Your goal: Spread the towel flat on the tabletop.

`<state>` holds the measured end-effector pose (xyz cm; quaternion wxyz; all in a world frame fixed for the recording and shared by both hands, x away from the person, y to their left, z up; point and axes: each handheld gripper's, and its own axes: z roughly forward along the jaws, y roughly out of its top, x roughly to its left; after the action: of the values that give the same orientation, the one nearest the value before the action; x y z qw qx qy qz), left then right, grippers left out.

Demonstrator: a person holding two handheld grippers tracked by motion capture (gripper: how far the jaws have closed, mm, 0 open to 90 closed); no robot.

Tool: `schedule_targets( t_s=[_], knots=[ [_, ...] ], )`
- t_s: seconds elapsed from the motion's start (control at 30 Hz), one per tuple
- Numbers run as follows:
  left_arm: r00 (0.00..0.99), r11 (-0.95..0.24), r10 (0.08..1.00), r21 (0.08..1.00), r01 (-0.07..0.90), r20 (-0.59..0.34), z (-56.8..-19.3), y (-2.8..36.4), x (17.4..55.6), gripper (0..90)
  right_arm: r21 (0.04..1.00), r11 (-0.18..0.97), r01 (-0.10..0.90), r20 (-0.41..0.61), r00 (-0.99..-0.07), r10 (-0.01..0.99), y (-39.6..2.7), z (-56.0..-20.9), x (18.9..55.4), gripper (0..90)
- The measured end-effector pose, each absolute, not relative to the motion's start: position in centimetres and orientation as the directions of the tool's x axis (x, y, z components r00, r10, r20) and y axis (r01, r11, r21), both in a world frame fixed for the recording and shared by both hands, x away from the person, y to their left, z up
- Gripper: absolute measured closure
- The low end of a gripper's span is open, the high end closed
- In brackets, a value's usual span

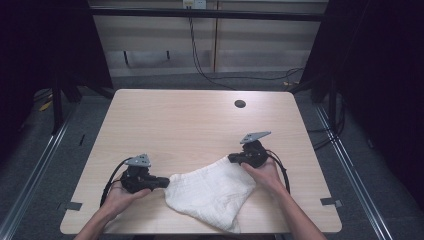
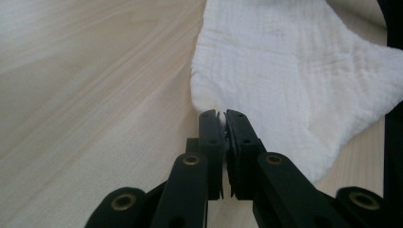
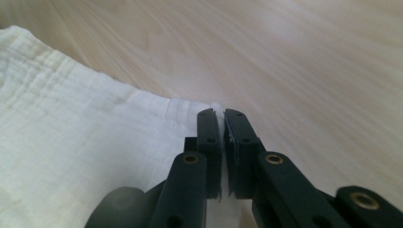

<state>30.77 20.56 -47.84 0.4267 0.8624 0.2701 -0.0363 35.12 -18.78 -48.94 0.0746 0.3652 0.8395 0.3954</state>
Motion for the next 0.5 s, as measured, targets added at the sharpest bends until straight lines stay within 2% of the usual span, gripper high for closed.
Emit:
schedule_targets(
  t_s=[0.5],
  knots=[
    [0.860, -0.409, 0.441, 0.796, 0.447, -0.256, -44.1, 21.1, 32.7, 86.3, 0.828, 0.281, 0.485, 0.188, -0.714, 0.675, -21.9, -43.3, 34.0, 86.1]
  ],
)
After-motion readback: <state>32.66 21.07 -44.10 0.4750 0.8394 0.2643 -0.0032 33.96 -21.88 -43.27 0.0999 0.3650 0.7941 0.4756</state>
